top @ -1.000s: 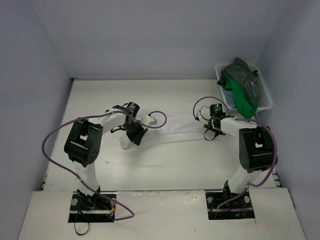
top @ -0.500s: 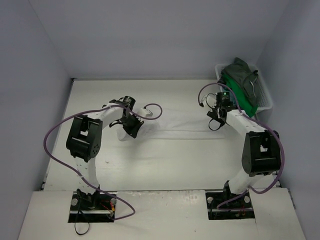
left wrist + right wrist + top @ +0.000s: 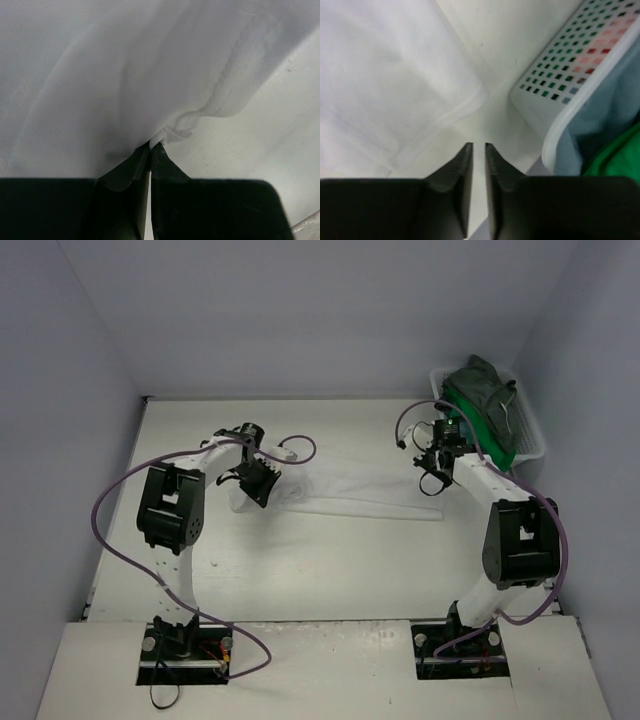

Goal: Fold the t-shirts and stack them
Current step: Fold the tshirt

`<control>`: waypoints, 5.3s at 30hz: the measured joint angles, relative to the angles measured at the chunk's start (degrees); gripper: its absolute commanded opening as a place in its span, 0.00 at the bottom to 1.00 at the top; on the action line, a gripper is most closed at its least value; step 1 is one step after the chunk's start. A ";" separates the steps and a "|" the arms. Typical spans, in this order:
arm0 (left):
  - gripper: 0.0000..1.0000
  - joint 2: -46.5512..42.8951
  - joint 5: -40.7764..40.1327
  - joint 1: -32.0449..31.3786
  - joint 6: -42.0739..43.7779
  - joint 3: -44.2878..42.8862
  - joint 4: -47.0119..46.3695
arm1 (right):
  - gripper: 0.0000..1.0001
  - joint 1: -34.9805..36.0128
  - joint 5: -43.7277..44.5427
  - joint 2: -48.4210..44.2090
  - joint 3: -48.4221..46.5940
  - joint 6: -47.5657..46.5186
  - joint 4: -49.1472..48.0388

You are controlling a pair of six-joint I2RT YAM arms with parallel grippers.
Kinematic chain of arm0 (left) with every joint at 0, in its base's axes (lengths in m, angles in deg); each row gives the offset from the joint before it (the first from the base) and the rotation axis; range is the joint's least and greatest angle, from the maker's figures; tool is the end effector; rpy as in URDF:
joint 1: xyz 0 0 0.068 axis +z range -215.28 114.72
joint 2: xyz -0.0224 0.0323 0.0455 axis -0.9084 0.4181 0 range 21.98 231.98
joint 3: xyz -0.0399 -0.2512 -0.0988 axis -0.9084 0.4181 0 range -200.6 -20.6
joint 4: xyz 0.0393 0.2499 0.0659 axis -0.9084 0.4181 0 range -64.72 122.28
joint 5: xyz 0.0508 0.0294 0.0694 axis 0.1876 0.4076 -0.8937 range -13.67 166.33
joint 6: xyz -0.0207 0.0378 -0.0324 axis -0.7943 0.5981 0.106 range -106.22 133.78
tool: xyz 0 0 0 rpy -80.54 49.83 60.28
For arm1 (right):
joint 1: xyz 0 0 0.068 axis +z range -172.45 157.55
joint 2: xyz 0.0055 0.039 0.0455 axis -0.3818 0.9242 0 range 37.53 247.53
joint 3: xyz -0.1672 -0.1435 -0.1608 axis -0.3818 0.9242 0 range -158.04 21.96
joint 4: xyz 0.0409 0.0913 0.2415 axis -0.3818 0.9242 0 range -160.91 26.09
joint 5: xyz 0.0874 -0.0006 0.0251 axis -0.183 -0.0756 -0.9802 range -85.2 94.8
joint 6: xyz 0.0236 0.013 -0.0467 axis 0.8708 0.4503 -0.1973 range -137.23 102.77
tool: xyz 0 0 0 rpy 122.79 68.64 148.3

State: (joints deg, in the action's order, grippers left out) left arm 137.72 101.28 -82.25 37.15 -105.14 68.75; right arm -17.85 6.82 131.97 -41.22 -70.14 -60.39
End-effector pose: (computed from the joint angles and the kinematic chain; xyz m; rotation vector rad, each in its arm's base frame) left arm 0.3815 -0.1321 0.1733 1.0409 2.5927 -0.5958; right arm 0.3616 0.0278 0.2279 -1.1121 2.0654 -0.4674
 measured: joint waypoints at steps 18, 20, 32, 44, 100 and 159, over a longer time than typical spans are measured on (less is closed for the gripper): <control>0.01 8.92 1.99 8.37 -9.07 -14.47 6.56 | 0.00 11.93 -7.85 8.68 -1.42 8.87 0.44; 0.08 9.44 2.03 8.31 -9.29 -15.19 7.28 | 0.00 13.03 -8.26 9.49 -1.42 9.42 0.44; 0.16 13.88 4.39 9.66 -12.41 -22.64 10.91 | 0.00 14.36 -8.92 8.26 2.62 10.10 -0.33; 0.17 20.59 5.11 11.85 -17.59 -34.49 14.80 | 0.00 27.10 -12.50 -0.94 10.34 14.08 5.64; 0.00 25.90 9.29 10.84 -21.27 -50.16 14.53 | 0.00 24.63 -6.78 13.64 -4.63 21.79 -1.79; 0.59 37.27 -22.49 -7.56 -16.52 -65.64 13.33 | 0.00 45.31 -8.59 7.96 1.66 22.18 3.72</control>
State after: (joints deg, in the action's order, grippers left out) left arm 174.99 78.79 -89.82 20.63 -170.77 82.08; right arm 27.46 -1.77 139.92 -39.56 -47.95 -56.67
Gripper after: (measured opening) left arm 0.586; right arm 0.001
